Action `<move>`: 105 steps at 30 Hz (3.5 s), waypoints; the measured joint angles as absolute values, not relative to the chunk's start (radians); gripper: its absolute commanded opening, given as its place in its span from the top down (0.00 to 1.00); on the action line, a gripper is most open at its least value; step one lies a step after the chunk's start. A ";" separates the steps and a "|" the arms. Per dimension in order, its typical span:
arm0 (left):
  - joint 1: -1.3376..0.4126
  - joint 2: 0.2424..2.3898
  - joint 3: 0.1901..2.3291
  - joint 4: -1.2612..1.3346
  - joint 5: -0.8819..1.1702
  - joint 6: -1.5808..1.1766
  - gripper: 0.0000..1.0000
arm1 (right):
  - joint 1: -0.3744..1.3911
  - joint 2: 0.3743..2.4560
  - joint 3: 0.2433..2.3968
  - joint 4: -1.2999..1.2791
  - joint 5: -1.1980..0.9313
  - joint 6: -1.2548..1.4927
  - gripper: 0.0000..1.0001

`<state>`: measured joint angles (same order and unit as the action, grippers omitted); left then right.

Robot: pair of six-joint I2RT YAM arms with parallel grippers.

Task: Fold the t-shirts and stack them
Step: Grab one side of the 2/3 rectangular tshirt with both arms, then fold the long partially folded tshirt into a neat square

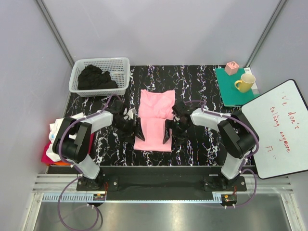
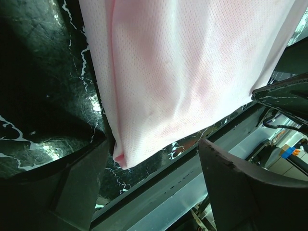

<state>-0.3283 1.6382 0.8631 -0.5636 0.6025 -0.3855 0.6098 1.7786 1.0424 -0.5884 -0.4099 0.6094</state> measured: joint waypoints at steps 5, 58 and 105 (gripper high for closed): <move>-0.327 1.638 0.848 -0.545 0.626 -0.390 0.20 | 0.610 1.732 1.017 -0.593 -0.402 0.645 0.16; -0.326 1.621 1.206 -0.770 0.619 -0.419 0.96 | 0.550 1.653 1.178 -0.574 -0.461 0.742 0.91; -0.376 1.440 1.018 -0.867 0.702 -0.472 1.00 | 0.480 1.546 1.108 -0.776 -0.643 0.526 0.88</move>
